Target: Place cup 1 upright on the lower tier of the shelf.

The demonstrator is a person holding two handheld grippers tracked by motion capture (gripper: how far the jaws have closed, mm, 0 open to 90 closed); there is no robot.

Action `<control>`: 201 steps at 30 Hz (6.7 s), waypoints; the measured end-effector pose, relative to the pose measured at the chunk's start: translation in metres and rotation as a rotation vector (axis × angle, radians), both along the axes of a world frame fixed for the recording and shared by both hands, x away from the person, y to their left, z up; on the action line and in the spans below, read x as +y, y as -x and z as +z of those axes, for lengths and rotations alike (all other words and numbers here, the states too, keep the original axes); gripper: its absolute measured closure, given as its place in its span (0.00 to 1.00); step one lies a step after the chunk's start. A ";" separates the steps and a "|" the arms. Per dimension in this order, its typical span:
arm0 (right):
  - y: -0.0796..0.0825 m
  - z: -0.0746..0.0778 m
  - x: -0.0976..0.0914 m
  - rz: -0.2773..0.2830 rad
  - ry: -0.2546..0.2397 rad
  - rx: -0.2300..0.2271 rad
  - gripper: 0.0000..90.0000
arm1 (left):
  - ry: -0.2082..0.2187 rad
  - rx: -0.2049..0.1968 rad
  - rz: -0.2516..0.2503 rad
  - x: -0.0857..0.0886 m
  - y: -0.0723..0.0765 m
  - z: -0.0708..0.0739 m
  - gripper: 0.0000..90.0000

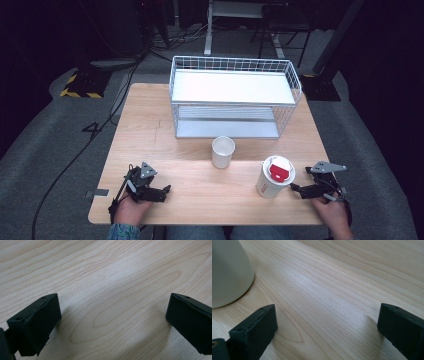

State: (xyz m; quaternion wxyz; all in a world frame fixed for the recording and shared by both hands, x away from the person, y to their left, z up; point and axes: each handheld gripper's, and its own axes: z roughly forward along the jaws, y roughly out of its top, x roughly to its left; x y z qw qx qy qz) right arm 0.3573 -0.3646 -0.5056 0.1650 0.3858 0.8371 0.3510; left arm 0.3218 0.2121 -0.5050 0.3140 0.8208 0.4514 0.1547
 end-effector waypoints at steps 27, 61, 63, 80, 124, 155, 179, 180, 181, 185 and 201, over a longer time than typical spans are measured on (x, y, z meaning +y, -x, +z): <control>0.000 0.000 0.000 -0.016 -0.004 0.001 0.04 | 0.097 -0.082 0.007 -0.013 0.003 0.029 0.00; -0.001 0.000 0.001 -0.044 -0.003 0.000 0.04 | 0.331 -0.268 -0.143 -0.085 -0.025 0.061 0.00; -0.001 0.000 0.001 -0.044 -0.003 0.000 0.04 | 0.337 -0.269 -0.150 -0.089 -0.026 0.061 0.00; -0.001 0.000 0.001 -0.045 -0.002 -0.001 0.04 | 0.351 -0.274 -0.172 -0.137 -0.045 0.053 0.00; 0.000 0.000 0.001 -0.050 -0.001 -0.002 0.04 | 0.233 -0.163 -0.147 -0.175 -0.079 0.007 0.15; 0.000 0.000 0.001 -0.051 0.000 -0.003 0.04 | 0.158 -0.193 -0.199 -0.182 -0.073 0.011 0.26; 0.000 0.000 0.001 -0.050 -0.001 -0.003 0.04 | 0.169 -0.240 -0.215 -0.184 -0.074 0.068 0.26; 0.000 0.000 0.001 -0.050 -0.001 -0.003 0.04 | 0.165 -0.241 -0.214 -0.183 -0.075 0.069 0.26; 0.000 0.000 0.001 -0.050 -0.001 -0.002 0.04 | 0.171 -0.248 -0.208 -0.182 -0.076 0.071 0.26; 0.000 0.000 0.001 -0.051 0.000 -0.003 0.04 | 0.173 -0.244 -0.193 -0.179 -0.083 0.076 0.26; 0.000 0.000 0.001 -0.051 0.000 -0.003 0.04 | 0.186 -0.248 -0.110 -0.164 -0.111 0.085 0.26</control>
